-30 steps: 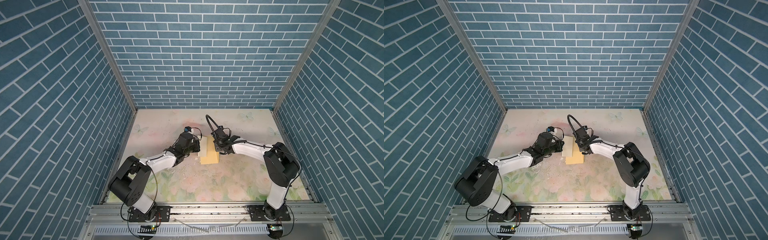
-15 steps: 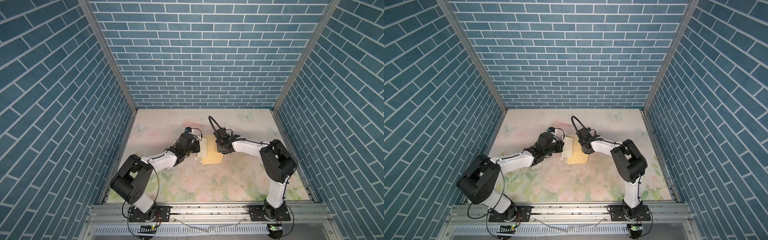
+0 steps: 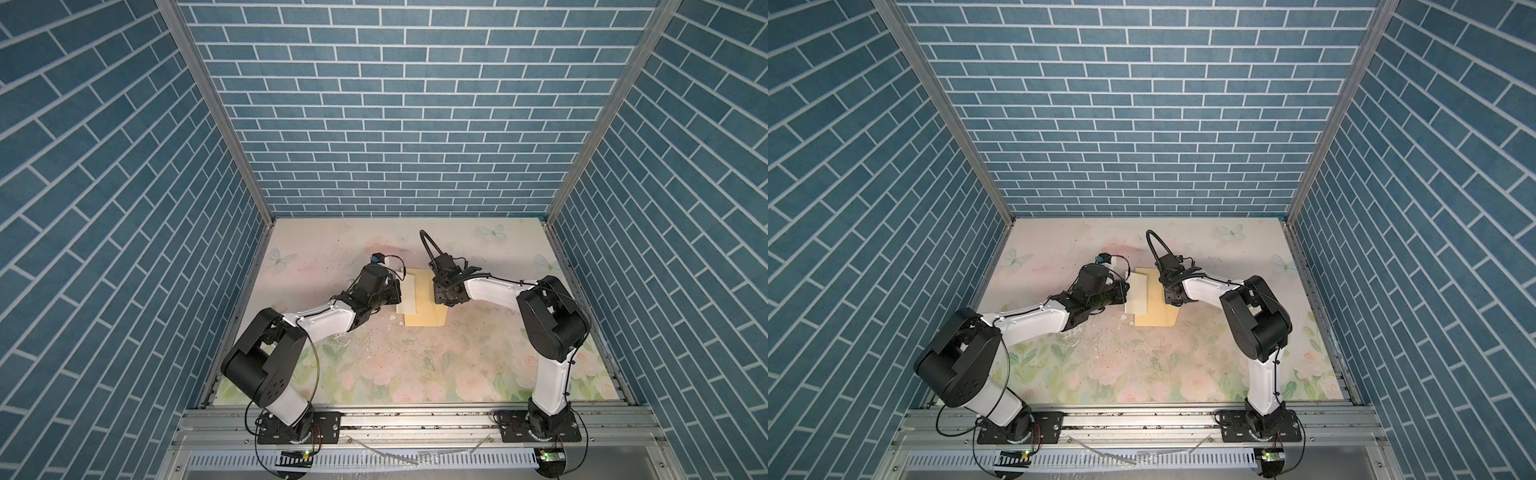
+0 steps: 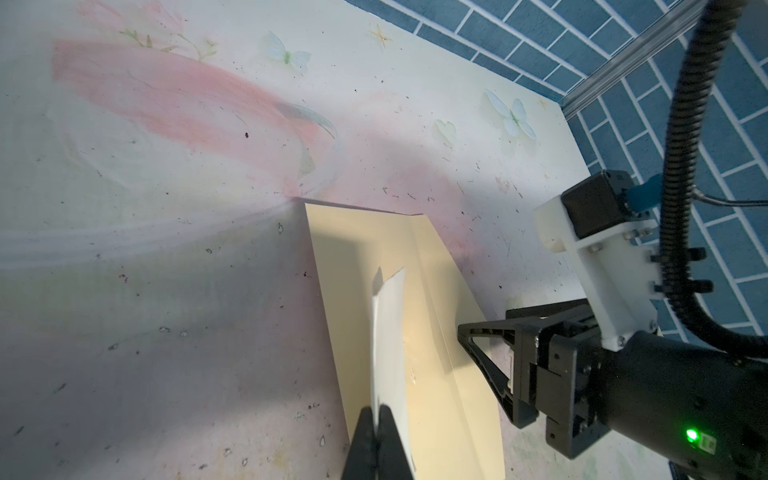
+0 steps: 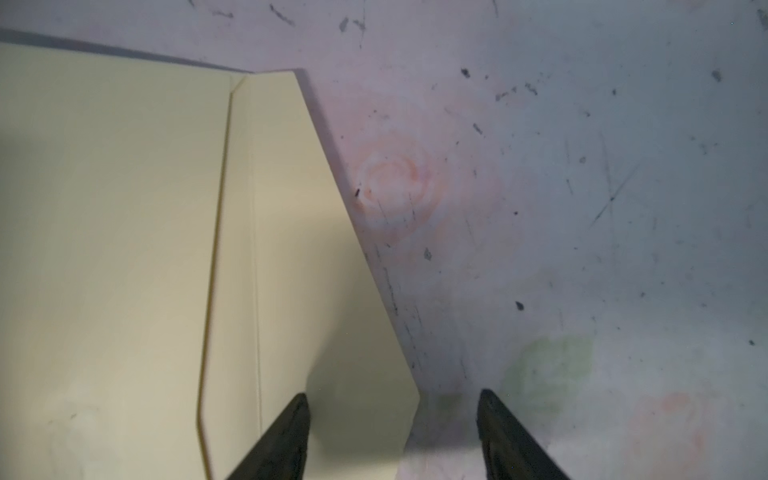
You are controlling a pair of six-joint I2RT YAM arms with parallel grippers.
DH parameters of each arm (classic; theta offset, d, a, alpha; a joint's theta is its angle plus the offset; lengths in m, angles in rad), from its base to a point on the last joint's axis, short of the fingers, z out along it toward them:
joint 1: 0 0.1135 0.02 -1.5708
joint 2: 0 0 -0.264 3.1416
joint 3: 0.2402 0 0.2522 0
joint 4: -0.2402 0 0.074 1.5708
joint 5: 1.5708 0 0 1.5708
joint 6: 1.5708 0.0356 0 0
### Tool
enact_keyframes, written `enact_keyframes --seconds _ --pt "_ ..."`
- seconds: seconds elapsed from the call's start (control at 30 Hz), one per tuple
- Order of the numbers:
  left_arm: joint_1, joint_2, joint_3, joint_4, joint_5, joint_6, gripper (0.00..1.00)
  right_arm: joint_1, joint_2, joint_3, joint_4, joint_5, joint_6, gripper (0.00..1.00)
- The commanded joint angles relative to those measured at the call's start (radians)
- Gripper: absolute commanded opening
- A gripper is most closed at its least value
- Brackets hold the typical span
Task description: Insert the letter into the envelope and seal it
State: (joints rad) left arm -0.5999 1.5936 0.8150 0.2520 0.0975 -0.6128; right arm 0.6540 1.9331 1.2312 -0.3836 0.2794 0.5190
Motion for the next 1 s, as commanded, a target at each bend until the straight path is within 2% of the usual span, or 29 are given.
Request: enact_keyframes --seconds 0.0,0.33,0.4,0.53,0.73,0.83,0.97 --pt "-0.007 -0.011 0.027 -0.012 -0.002 0.013 0.00 -0.002 -0.055 0.021 -0.003 -0.019 0.001 0.68" --pt "-0.007 -0.128 0.047 -0.036 -0.001 0.015 0.00 -0.002 -0.316 -0.079 0.160 -0.096 -0.063 0.95" --pt "-0.006 -0.154 0.047 -0.037 0.002 0.012 0.00 -0.002 -0.376 -0.122 0.208 -0.124 -0.062 0.97" --pt "-0.003 -0.203 0.041 -0.011 0.035 -0.028 0.00 -0.002 -0.502 -0.222 0.337 -0.200 -0.024 0.96" --pt "0.064 -0.263 -0.003 0.152 0.195 -0.164 0.00 -0.029 -0.637 -0.412 0.675 -0.448 0.112 0.93" --pt "0.103 -0.281 -0.025 0.242 0.268 -0.228 0.00 -0.068 -0.638 -0.463 0.822 -0.579 0.203 0.93" --pt "0.113 -0.299 -0.028 0.282 0.307 -0.259 0.00 -0.101 -0.590 -0.472 0.941 -0.725 0.287 0.93"
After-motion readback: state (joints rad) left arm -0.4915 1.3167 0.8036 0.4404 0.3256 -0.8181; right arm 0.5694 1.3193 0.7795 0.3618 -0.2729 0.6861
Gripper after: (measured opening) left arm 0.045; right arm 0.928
